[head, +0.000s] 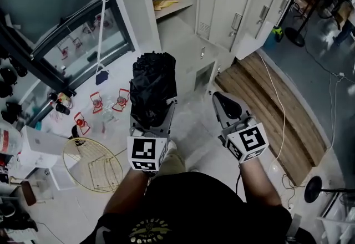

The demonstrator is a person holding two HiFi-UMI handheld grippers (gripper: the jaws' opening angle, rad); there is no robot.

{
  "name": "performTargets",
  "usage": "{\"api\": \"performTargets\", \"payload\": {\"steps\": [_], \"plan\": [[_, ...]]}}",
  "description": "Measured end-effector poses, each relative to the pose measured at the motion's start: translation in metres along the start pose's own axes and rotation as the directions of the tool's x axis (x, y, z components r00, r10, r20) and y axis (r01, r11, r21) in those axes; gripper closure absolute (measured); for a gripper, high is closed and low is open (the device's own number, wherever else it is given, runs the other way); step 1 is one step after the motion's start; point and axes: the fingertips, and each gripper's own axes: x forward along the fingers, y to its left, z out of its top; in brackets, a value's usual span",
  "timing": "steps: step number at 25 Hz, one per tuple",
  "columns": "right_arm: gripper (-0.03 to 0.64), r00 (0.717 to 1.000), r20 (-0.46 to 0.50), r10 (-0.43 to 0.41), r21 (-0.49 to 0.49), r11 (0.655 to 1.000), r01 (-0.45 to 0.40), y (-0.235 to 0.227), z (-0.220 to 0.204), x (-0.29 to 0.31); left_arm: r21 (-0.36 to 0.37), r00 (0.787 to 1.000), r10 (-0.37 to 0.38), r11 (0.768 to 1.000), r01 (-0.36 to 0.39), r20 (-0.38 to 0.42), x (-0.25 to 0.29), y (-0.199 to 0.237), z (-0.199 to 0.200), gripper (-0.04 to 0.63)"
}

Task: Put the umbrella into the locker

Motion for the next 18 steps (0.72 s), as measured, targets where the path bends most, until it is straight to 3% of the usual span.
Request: {"api": "performTargets", "payload": {"steps": [18], "plan": [[0.587, 0.999, -0.015, -0.051, -0.021, 0.998, 0.051, -0.055, 0.004, 0.092, -0.021, 0.998, -0.063, 0.998, 0.062, -0.030, 0.104, 0.049, -0.011, 0.330]]}}
